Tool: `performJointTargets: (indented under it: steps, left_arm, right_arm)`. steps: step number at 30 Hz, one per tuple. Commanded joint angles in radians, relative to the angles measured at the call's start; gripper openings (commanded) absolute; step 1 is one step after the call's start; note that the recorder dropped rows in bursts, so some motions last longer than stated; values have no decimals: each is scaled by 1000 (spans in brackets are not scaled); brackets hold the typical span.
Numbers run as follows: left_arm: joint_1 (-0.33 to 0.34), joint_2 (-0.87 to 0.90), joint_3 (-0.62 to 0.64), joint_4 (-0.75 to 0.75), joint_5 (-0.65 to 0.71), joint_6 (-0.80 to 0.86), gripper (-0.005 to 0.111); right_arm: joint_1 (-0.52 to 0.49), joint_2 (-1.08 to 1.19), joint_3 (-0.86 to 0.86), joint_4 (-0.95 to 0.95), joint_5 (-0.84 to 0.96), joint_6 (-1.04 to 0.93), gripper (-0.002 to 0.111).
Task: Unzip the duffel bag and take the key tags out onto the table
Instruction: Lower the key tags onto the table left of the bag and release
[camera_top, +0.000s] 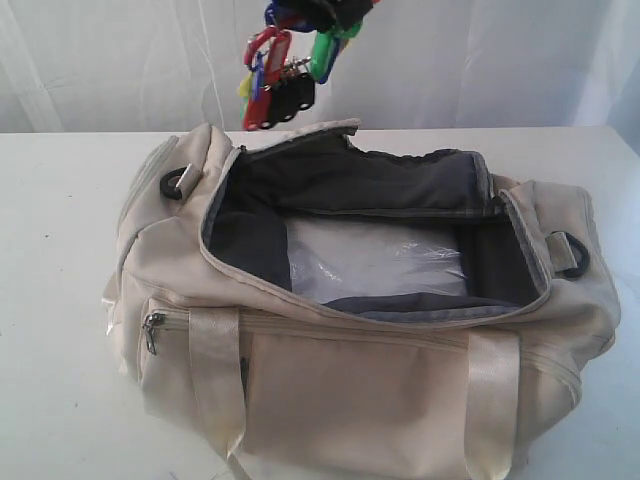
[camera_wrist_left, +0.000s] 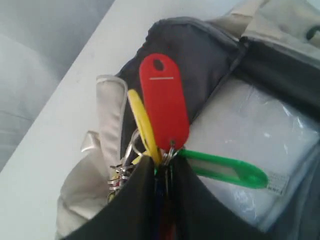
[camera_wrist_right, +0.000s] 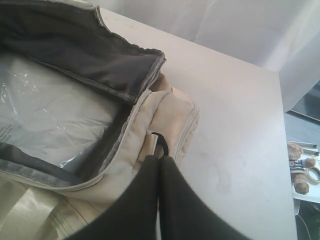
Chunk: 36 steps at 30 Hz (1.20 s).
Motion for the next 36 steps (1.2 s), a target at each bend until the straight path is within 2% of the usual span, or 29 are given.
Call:
performJointTargets:
  steps: [1,4,8,11,13,17,23,28,32,36]
  left_arm:
    - [-6,-188,192,134,89,-36,0]
    - [68,-313,347,124,89,-58,0]
    - [254,-444,630,93,89,-68,0]
    - [362,-471,823,78,-19,-72,0]
    - [404,-469,940,53,-99,-72,0]
    - [446,-463,1159,47,-285,-74,0]
    - [472,-419,1334,39,-550,-113,0]
    - [472,-339,1418,-34,-722,-113,0]
    - [472,-265,1434,-81,-752,-111,0]
    - [438,-223,1434,-131,-795,-85,0]
  right_arm:
    - [-3,-6,6,-8,-16,4,0]
    - [-3,-6,6,-8,-18,4,0]
    - [-3,-6,6,-5,-22,4,0]
    - [-3,-6,6,-4,-31,4,0]
    - [-3,-6,6,3,-32,4,0]
    - [-3,-6,6,10,-56,4,0]
    - [-3,-6,6,11,-68,5,0]
    - [-3,-6,6,11,-71,5,0]
    - [-3,-6,6,11,-71,5,0]
    - [-3,-6,19,12,-79,5,0]
